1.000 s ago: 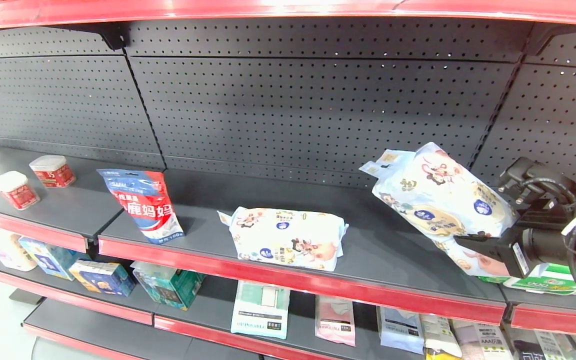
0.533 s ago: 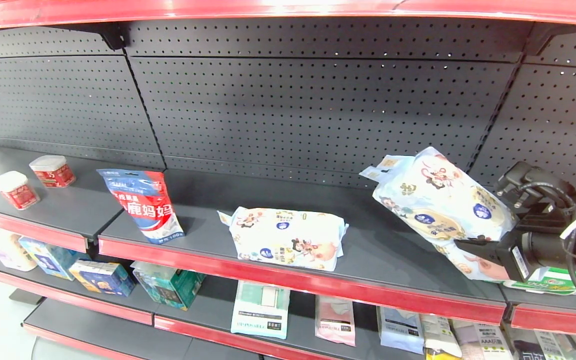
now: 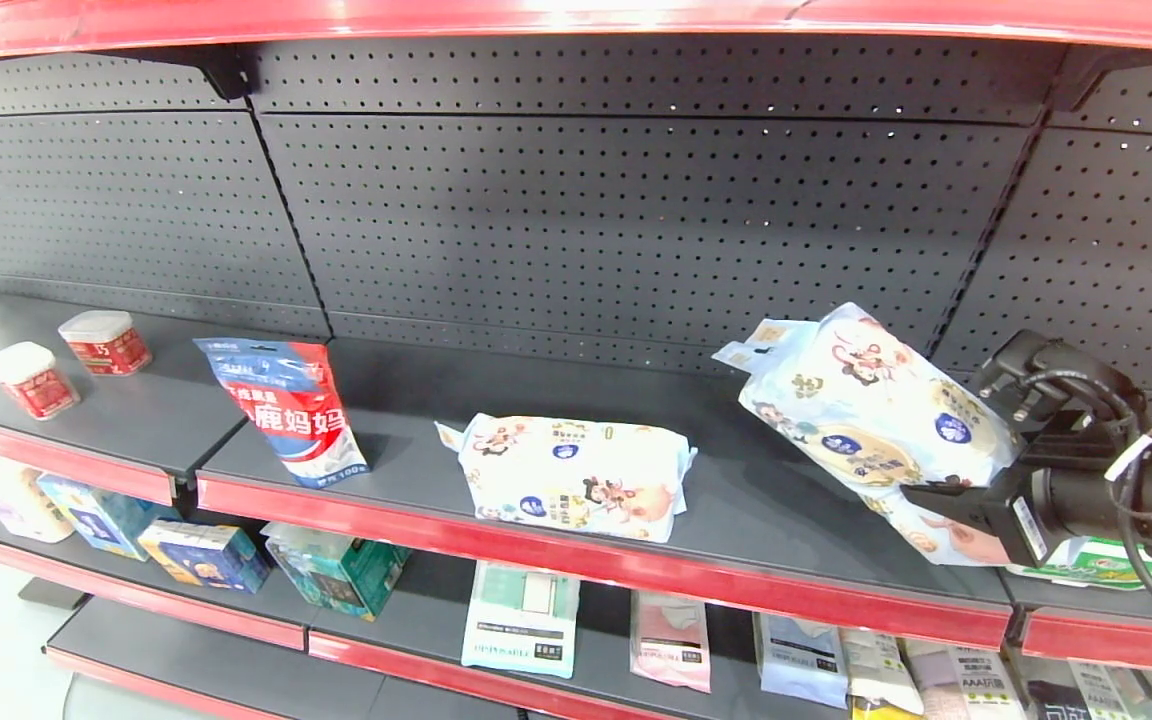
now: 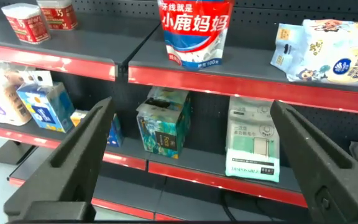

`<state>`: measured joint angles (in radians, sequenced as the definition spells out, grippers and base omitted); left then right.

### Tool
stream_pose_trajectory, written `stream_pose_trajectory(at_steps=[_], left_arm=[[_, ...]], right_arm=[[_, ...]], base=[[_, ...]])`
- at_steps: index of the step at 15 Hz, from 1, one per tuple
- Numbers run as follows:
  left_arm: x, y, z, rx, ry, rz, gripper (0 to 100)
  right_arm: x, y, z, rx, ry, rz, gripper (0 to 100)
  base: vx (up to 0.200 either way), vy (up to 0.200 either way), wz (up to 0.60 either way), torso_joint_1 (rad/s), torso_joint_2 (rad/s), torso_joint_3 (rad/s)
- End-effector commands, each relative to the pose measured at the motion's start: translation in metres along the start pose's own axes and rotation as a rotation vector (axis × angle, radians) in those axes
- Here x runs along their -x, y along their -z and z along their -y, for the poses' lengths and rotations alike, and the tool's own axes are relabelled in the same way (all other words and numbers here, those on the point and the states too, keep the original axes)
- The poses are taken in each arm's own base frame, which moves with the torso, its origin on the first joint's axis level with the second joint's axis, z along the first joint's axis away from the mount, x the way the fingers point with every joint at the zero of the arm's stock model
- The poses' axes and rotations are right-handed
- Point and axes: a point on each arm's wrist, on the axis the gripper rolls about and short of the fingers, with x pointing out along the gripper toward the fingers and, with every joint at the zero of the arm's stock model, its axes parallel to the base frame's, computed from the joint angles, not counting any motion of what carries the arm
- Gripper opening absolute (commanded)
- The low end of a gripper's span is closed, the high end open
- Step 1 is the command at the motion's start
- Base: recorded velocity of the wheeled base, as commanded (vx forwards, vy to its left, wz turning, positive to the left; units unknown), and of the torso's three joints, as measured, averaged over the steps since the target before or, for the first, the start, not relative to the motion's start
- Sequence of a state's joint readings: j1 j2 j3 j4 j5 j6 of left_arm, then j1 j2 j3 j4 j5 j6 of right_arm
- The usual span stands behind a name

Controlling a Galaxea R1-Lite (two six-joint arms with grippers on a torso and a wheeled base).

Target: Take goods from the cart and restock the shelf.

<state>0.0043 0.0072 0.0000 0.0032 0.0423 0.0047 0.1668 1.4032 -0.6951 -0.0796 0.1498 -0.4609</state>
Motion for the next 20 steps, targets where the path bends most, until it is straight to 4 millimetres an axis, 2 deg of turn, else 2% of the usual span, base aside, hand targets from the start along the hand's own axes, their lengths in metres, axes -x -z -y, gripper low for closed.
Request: stream_pose_trajectory(at_steps=[1,3,4,7,11,13,20], left_arm=[[0.000,0.000,0.000,0.000,-0.001,0.000,100],[0.000,0.000,0.000,0.000,-0.001,0.000,100],[0.000,0.000,0.000,0.000,-0.001,0.000,100],[0.000,0.000,0.000,0.000,-0.001,0.000,100],[0.000,0.000,0.000,0.000,-0.001,0.000,100],[0.000,0.000,0.000,0.000,-0.001,0.000,100],[0.000,0.000,0.000,0.000,-0.001,0.000,100]], right_arm=[[-0.006,0.001,0.000,0.001,-0.010,-0.016,0],[-0.016,-0.005,0.004,0.005,-0.014,-0.016,0],[-0.034,-0.013,0.010,0.008,-0.009,-0.002,0],[-0.057,-0.026,0.018,0.011,0.001,0.025,0],[-0.086,-0.044,0.013,0.036,-0.042,0.036,0],[-0.091,-0.059,0.017,0.052,-0.039,0.077,0],[-0.097,-0.076,0.028,-0.031,-0.010,0.119,0]], base=[[0.000,0.000,0.00,0.000,0.00,0.000],[0.000,0.000,0.00,0.000,0.00,0.000],[0.000,0.000,0.00,0.000,0.00,0.000],[0.000,0.000,0.00,0.000,0.00,0.000],[0.000,0.000,0.00,0.000,0.00,0.000],[0.000,0.000,0.00,0.000,0.00,0.000],[0.000,0.000,0.00,0.000,0.00,0.000]])
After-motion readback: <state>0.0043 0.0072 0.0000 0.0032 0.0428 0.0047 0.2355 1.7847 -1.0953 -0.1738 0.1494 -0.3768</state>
